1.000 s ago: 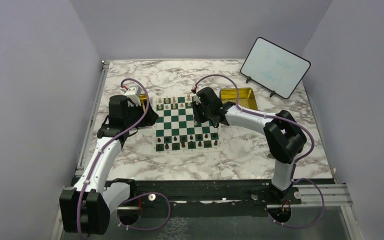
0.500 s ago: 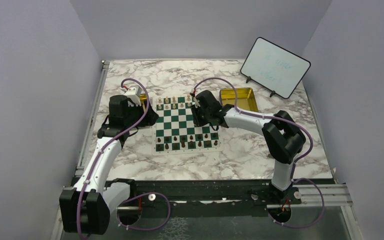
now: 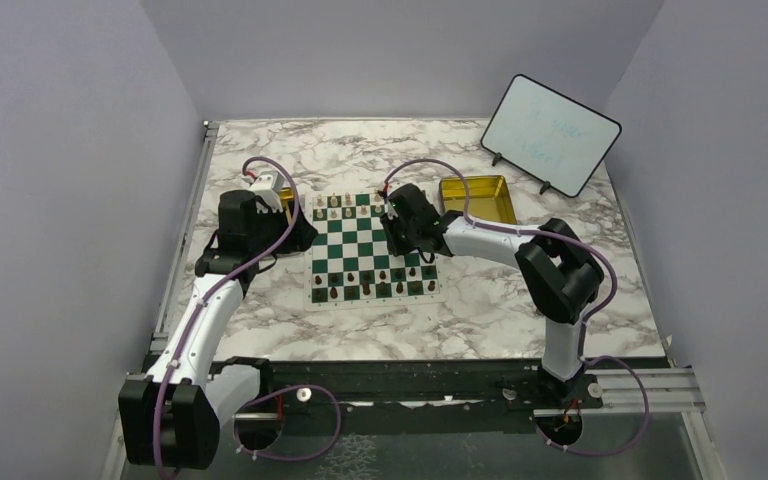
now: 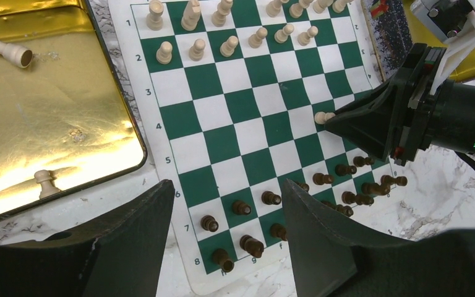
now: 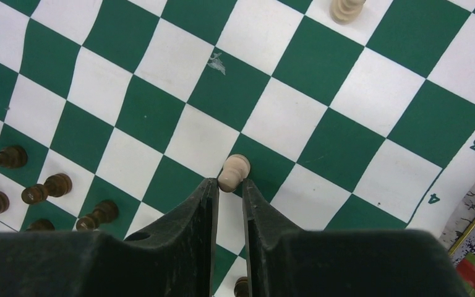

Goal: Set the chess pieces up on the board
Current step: Pick up the chess piece from the chessboard, then place the chess piece on the chessboard.

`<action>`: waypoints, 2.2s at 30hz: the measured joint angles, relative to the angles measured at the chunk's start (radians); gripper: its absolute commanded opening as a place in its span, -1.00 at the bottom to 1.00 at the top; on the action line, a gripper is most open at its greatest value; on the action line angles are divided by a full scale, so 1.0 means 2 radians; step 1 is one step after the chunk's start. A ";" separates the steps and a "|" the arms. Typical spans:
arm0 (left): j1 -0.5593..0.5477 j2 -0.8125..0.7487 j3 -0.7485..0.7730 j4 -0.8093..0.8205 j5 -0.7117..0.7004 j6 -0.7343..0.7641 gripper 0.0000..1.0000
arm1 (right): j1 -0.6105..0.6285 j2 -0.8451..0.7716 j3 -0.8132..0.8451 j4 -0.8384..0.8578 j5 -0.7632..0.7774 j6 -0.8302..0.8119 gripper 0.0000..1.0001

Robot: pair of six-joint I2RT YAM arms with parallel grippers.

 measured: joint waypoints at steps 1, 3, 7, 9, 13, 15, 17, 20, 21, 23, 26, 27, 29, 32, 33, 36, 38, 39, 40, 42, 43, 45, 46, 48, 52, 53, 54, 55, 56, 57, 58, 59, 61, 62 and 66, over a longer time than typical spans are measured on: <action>0.000 0.000 0.000 0.000 0.000 0.000 0.31 | 0.000 0.000 0.000 0.001 0.000 0.000 -0.56; 0.000 0.000 0.000 0.000 0.000 0.000 0.31 | 0.000 0.000 0.001 0.002 0.001 -0.002 -0.63; 0.000 0.000 0.000 0.000 0.000 0.000 0.32 | 0.000 0.000 0.006 0.002 0.001 -0.004 -0.71; 0.000 0.000 0.000 0.000 0.000 0.000 0.32 | 0.000 0.000 0.008 0.002 0.001 -0.004 -0.73; 0.000 0.000 0.000 0.000 0.000 0.000 0.32 | 0.000 0.000 0.010 0.001 0.001 -0.002 -0.74; 0.000 0.000 0.000 0.000 0.000 0.000 0.32 | 0.000 0.000 0.016 -0.006 0.002 0.000 -0.74; 0.000 0.000 0.000 0.000 0.000 0.000 0.32 | -0.002 0.000 0.029 -0.014 0.002 0.002 -0.74; 0.000 0.000 0.000 0.000 0.000 0.000 0.32 | -0.009 0.000 0.048 -0.023 0.001 0.004 -0.74; 0.000 0.000 0.000 0.000 0.000 0.000 0.32 | -0.012 0.000 0.053 -0.025 0.001 0.004 -0.74; 0.000 0.000 0.000 0.000 0.000 0.000 0.32 | -0.022 0.000 0.065 -0.037 0.001 0.005 -0.74; 0.000 0.000 0.000 0.000 0.000 0.000 0.32 | -0.045 0.002 0.087 -0.060 -0.001 0.005 -0.74; 0.000 0.000 0.000 0.000 0.000 0.000 0.32 | -0.051 0.004 0.096 -0.067 -0.001 0.005 -0.74; 0.000 0.000 0.000 0.000 0.000 0.000 0.32 | -0.063 0.009 0.111 -0.073 -0.002 0.005 -0.74; 0.000 0.000 0.000 0.000 0.000 0.000 0.32 | -0.081 0.018 0.124 -0.084 -0.003 0.005 -0.74; 0.000 0.000 0.000 0.000 0.000 0.000 0.32 | -0.085 0.022 0.128 -0.089 -0.003 0.005 -0.74; -0.001 0.000 0.000 0.000 0.000 0.000 0.32 | -0.096 0.037 0.140 -0.104 -0.004 0.005 -0.73; -0.001 0.000 0.000 0.000 0.000 0.000 0.32 | -0.101 0.048 0.148 -0.113 -0.005 0.005 -0.73; -0.001 0.000 0.000 0.000 0.000 0.000 0.32 | -0.104 0.052 0.151 -0.117 -0.005 0.005 -0.73; -0.001 0.000 0.000 0.000 0.000 0.000 0.32 | -0.107 0.056 0.154 -0.122 -0.005 0.005 -0.73; -0.001 -0.001 0.000 0.000 0.000 0.000 0.32 | -0.112 0.063 0.160 -0.128 -0.005 0.005 -0.73; -0.001 -0.001 0.000 0.000 0.000 0.000 0.32 | -0.114 0.066 0.163 -0.130 -0.005 0.005 -0.73; -0.001 -0.001 0.000 0.000 0.000 0.000 0.32 | -0.117 0.072 0.169 -0.133 -0.005 0.005 -0.72; -0.001 -0.001 0.000 0.000 0.000 0.000 0.32 | -0.119 0.075 0.172 -0.134 -0.005 0.005 -0.73; -0.001 -0.001 0.000 0.000 0.000 0.000 0.32 | -0.121 0.079 0.176 -0.136 -0.005 0.005 -0.72; -0.001 -0.001 0.000 0.000 0.000 0.000 0.32 | -0.125 0.084 0.184 -0.143 -0.005 0.006 -0.72; -0.001 -0.001 0.000 0.000 0.000 0.000 0.32 | -0.126 0.086 0.186 -0.144 -0.005 0.006 -0.72; -0.001 -0.001 0.000 0.000 0.000 0.000 0.33 | -0.126 0.087 0.187 -0.145 -0.005 0.006 -0.72; -0.001 -0.001 0.000 0.000 0.000 0.000 0.33 | -0.126 0.088 0.188 -0.145 -0.005 0.006 -0.71; -0.001 -0.001 0.000 0.000 0.000 0.000 0.33 | -0.126 0.089 0.189 -0.145 -0.005 0.006 -0.71; -0.001 -0.001 0.000 0.000 0.000 0.000 0.33 | -0.126 0.091 0.190 -0.145 -0.005 0.006 -0.72; -0.001 -0.001 0.000 0.000 0.000 0.000 0.33 | -0.127 0.092 0.190 -0.145 -0.005 0.006 -0.72; -0.001 -0.001 0.000 0.000 0.000 0.000 0.33 | -0.127 0.093 0.191 -0.146 -0.006 0.006 -0.71; -0.001 -0.001 0.000 0.000 0.000 0.000 0.33 | -0.128 0.097 0.195 -0.147 -0.006 0.006 -0.71; -0.001 -0.001 0.000 0.000 0.000 0.000 0.33 | -0.128 0.099 0.196 -0.147 -0.006 0.006 -0.71; -0.001 -0.001 0.000 0.000 0.000 0.000 0.33 | -0.128 0.105 0.200 -0.147 -0.007 0.006 -0.71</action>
